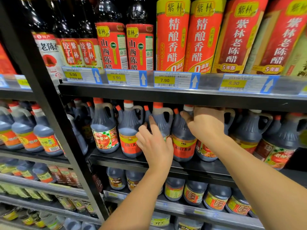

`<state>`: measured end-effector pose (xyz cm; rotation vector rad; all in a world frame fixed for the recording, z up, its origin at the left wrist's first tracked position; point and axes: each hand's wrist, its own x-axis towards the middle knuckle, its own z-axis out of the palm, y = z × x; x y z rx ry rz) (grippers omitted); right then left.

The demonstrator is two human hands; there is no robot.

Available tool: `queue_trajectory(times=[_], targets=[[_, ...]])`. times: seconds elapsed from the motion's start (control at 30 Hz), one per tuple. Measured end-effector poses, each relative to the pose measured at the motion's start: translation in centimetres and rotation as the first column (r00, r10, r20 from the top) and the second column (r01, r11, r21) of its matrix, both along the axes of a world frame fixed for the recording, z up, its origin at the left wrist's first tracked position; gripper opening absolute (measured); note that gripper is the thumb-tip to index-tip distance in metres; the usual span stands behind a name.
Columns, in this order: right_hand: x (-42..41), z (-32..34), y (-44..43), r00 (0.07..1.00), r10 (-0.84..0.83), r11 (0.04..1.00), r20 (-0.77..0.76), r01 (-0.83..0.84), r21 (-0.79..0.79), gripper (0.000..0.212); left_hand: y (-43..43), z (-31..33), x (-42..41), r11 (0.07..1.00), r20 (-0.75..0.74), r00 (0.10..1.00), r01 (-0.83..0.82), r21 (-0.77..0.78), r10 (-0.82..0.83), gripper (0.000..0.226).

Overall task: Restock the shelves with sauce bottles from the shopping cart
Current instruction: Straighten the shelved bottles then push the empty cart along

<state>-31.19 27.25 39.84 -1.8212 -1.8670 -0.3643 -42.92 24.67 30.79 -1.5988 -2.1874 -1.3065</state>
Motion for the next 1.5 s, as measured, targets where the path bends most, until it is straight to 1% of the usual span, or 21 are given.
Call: queue_trajectory(times=[0.07,0.13,0.2,0.3,0.37,0.43,0.6,0.7,0.8,0.87,1.0,1.03,1.1,1.2,1.33,1.43,1.5], targets=[[0.1,-0.1,-0.4,1.0,0.024,0.999,-0.008,-0.024,0.043,0.044,-0.2,-0.2,-0.2,1.0,-0.007,1.0,-0.004,0.024,0.004,0.088],[0.1,-0.2,-0.6,0.996,0.055,0.998,-0.064,-0.052,0.048,0.043,-0.4,-0.3,-0.5,0.999,-0.02,1.0,-0.002,0.035,0.003,0.089],[0.3,-0.2,-0.7,0.994,0.068,0.996,-0.082,-0.063,0.067,0.04,-0.5,-0.3,-0.7,0.999,-0.026,1.0,0.003,0.048,-0.002,0.089],[0.4,-0.2,-0.8,0.988,0.098,0.995,-0.116,-0.094,0.046,0.037,-0.5,-0.4,-1.1,0.997,-0.021,1.0,0.012,0.079,-0.01,0.086],[0.4,-0.3,-0.8,0.988,0.1,0.994,-0.122,-0.095,0.047,0.039,-0.6,-0.5,-1.4,0.995,-0.023,0.999,0.029,0.095,-0.027,0.083],[0.4,-0.4,-0.8,0.989,0.086,0.995,-0.12,-0.079,0.063,0.042,-0.5,-0.4,-1.7,0.995,-0.028,0.999,0.042,0.093,-0.04,0.082],[0.5,-0.3,-0.8,0.973,0.128,0.989,-0.193,-0.112,0.093,0.04,-0.5,-0.3,-2.5,0.997,-0.089,0.994,0.061,0.053,-0.056,0.085],[0.5,-0.3,-0.9,0.98,0.117,0.992,-0.162,-0.109,0.063,0.043,-0.7,-0.7,-3.0,0.993,-0.121,0.988,0.101,0.062,-0.093,0.09],[0.4,-0.1,-1.0,0.991,0.082,0.996,-0.108,-0.079,0.027,0.045,-0.9,-0.9,-3.3,0.989,-0.118,0.985,0.135,0.06,-0.127,0.086],[0.3,-0.1,-1.0,0.994,0.063,0.998,-0.09,-0.065,-0.023,0.045,-0.9,-0.8,-3.3,0.989,-0.118,0.985,0.136,0.055,-0.128,0.088],[0.4,-0.2,-1.0,0.998,0.065,0.997,0.004,-0.064,-0.05,0.046,-0.8,-0.6,-3.1,0.991,-0.134,0.984,0.126,0.04,-0.12,0.089],[0.4,-0.2,-0.9,0.998,0.068,0.995,-0.007,-0.069,-0.072,0.045,-0.8,-0.6,-3.1,0.992,-0.136,0.984,0.122,0.038,-0.116,0.089],[0.4,-0.2,-0.9,0.994,0.077,0.992,-0.077,-0.084,-0.092,0.045,-0.7,-0.6,-3.1,0.992,-0.139,0.984,0.119,0.035,-0.113,0.091],[0.5,-0.1,-0.9,0.99,0.095,0.995,-0.106,-0.095,-0.003,0.045,-0.7,-0.6,-3.1,0.991,-0.147,0.982,0.125,0.039,-0.118,0.09],[1.1,-0.8,-1.4,0.96,0.193,0.981,-0.204,-0.181,0.076,0.03,-1.0,-0.6,-3.3,0.99,-0.156,0.979,0.136,0.025,-0.13,0.088],[2.3,-1.4,-1.9,0.946,0.228,0.973,-0.232,-0.209,0.101,0.033,-1.6,-0.7,-3.2,0.985,-0.116,0.98,0.167,0.029,-0.163,0.088],[3.6,-1.6,-2.4,0.947,0.224,0.966,-0.231,-0.184,0.181,0.039,-2.2,-0.8,-2.7,0.983,-0.118,0.979,0.174,0.061,-0.166,0.086]])
